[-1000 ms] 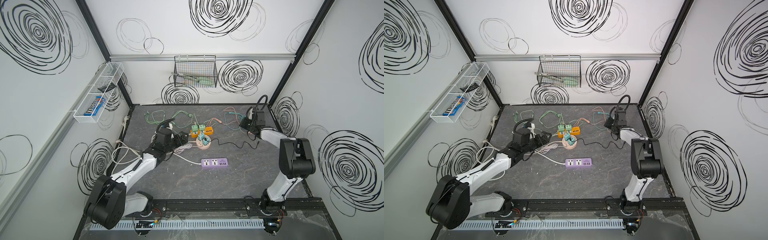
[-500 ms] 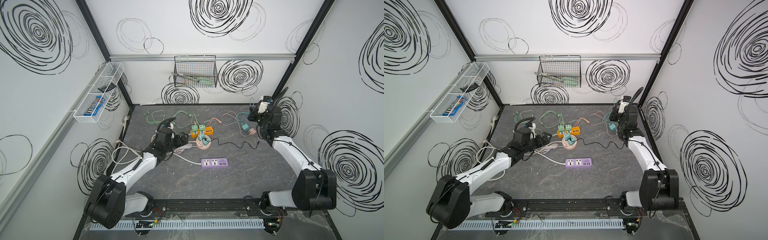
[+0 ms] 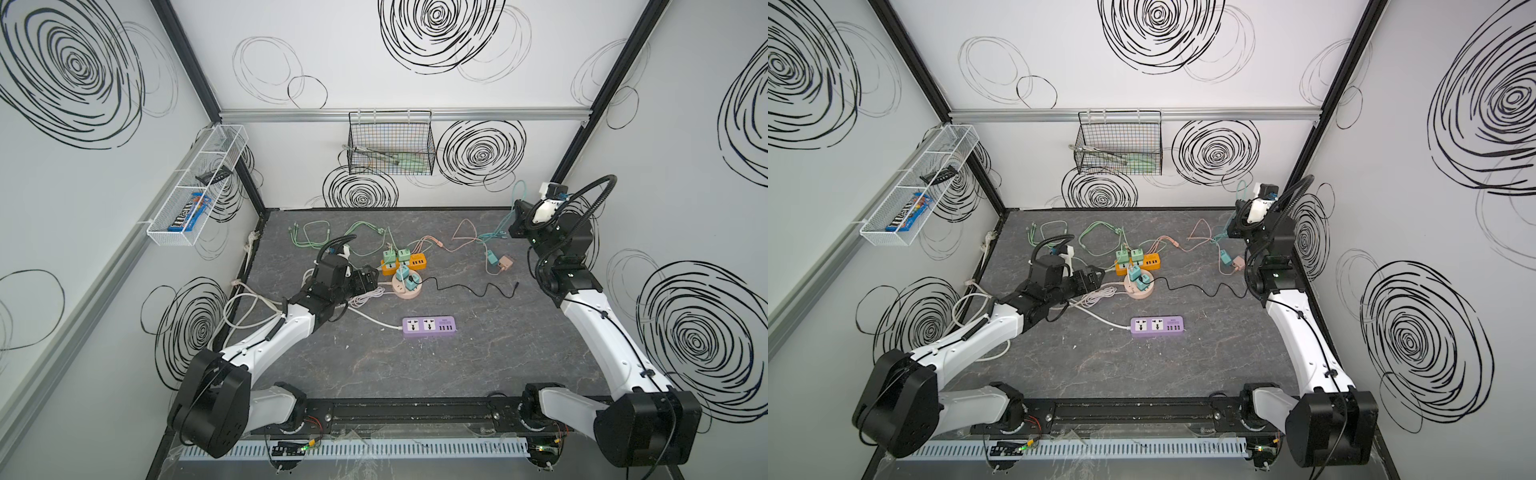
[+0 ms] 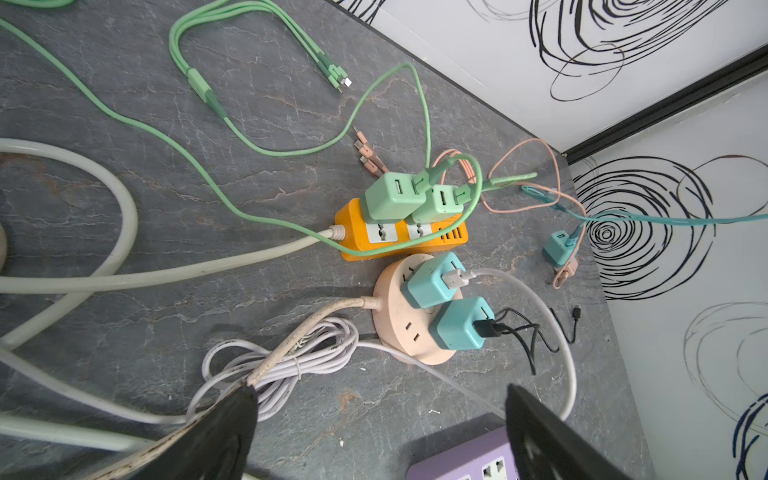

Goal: Insert the plug
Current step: 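Move the right gripper to the loose teal charger and grasp its cable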

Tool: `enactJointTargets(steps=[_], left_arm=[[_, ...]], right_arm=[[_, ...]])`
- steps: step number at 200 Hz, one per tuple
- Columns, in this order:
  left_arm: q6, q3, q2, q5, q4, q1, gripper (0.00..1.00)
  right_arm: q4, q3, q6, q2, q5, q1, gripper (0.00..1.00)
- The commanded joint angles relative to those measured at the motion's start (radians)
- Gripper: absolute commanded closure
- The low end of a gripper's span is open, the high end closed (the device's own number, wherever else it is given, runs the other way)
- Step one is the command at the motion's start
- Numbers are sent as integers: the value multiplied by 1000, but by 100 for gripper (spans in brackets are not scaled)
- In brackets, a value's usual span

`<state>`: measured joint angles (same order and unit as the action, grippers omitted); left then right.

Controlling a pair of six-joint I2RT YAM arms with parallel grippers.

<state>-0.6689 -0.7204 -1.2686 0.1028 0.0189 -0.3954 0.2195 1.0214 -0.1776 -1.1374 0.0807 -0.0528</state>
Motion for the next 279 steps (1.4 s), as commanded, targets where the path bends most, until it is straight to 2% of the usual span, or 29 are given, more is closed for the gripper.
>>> enactJointTargets(steps=[1,36,61,91,121,139,168,195,218,235,279], left_arm=[[21,-40,-8,-19,18,-6,4],[26,-48,-23,-15,21,-7,4],[29,-56,-34,-8,18,-9,4],[38,-60,-37,-7,10,-11,4],[45,-58,-37,-17,-3,-11,4],[43,-54,-35,-19,-4,-9,4],[50,-51,-33,-12,1,-11,4],[58,-54,-37,-16,-4,-10,4],[56,-53,-39,-16,-7,-13,4],[55,-50,-37,-17,-10,-14,4],[61,-39,-29,-27,-33,-16,4]], right_arm=[[49,59,13,53,6,-1,100],[30,41,33,53,85,-38,100],[-19,0,82,20,51,-106,100],[5,-37,51,-15,38,-121,100],[-3,-19,70,-79,182,-123,99],[-53,-1,101,-126,212,-154,96],[-87,-5,110,-172,175,-176,91],[-166,30,101,-259,130,-176,89],[-162,36,40,-333,34,-164,93],[-136,51,3,-394,15,-140,94],[-165,229,-20,-612,-77,-110,97]])
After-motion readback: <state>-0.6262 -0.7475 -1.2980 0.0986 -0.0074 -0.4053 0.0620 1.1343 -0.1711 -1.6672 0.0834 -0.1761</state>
